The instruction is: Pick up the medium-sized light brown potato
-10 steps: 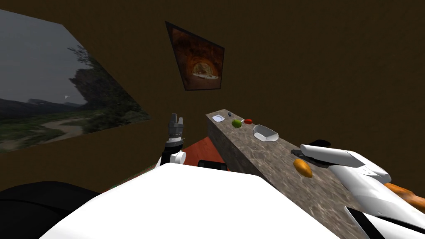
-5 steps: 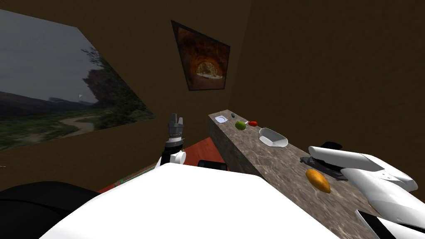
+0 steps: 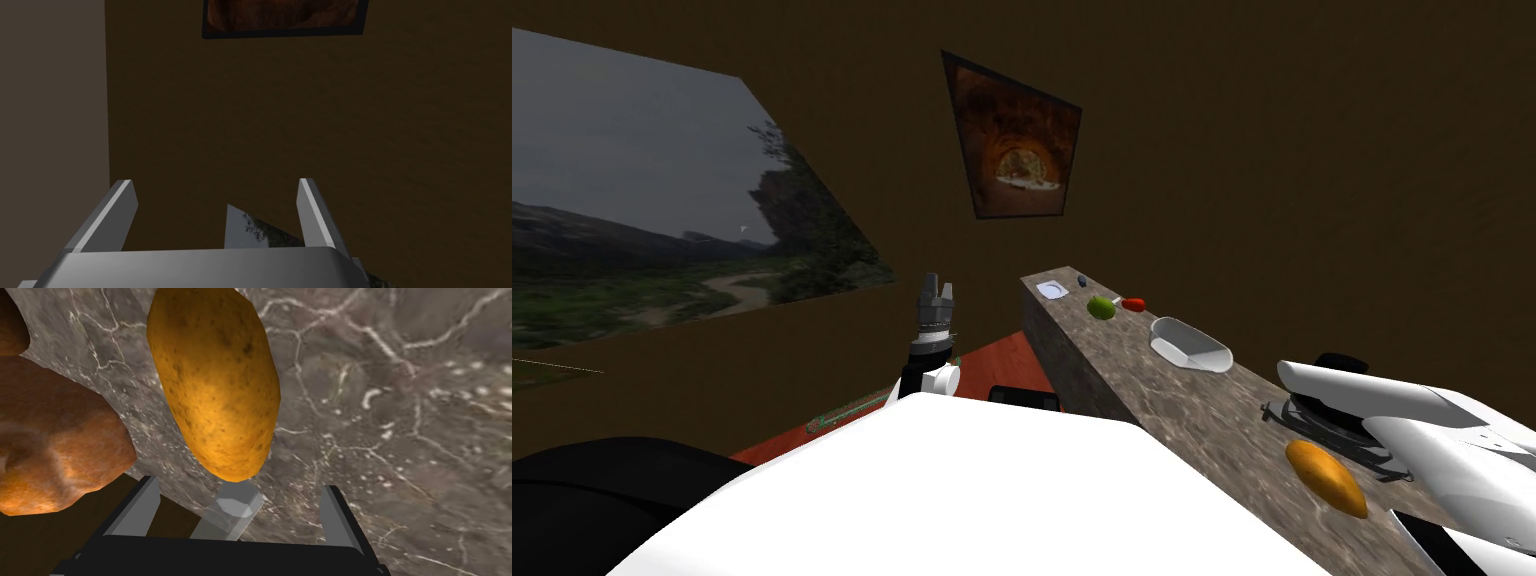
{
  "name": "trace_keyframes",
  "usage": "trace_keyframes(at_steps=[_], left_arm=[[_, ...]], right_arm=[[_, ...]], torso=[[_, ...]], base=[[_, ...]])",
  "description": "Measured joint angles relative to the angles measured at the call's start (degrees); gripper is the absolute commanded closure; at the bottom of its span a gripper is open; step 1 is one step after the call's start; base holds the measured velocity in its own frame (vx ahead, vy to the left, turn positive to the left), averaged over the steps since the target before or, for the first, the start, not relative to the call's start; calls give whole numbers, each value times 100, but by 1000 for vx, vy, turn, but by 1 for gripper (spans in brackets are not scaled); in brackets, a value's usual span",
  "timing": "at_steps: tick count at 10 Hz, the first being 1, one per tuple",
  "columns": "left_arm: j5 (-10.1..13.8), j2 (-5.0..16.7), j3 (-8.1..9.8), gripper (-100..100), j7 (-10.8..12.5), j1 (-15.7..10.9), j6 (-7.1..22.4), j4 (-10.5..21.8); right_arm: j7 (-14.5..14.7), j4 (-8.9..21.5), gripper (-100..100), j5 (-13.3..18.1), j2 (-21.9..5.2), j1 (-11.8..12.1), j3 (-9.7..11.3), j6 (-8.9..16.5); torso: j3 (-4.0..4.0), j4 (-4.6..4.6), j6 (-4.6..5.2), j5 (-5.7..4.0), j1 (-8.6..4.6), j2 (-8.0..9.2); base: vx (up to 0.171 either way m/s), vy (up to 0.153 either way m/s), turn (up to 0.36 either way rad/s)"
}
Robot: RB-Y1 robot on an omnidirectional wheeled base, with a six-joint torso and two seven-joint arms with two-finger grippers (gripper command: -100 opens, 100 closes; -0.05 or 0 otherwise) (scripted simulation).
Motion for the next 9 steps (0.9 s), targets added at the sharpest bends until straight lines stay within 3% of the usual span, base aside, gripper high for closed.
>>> trace_keyframes(at_steps=[2, 3, 5, 9], left_arm=[[0, 0, 0, 0, 0, 0, 0, 0], [0, 0, 0, 0, 0, 0, 0, 0], [0, 0, 0, 0, 0, 0, 0, 0], [0, 0, 0, 0, 0, 0, 0, 0]], right_arm=[[169, 108, -100, -141, -153, 81, -42, 340], [323, 427, -100, -176, -204, -45, 44, 465], [406, 458, -100, -272, -232, 128, 22, 728], [630, 709, -100, -467, -319, 235, 52, 1276]], torso=[[0, 0, -1, 1, -1, 0], [-2, -1, -2, -1, -3, -4], [2, 1, 2, 0, -2, 4], [7, 3, 3, -1, -6, 12]], base=[[36, 0, 149], [30, -3, 62], [17, 1, 65], [5, -9, 70]])
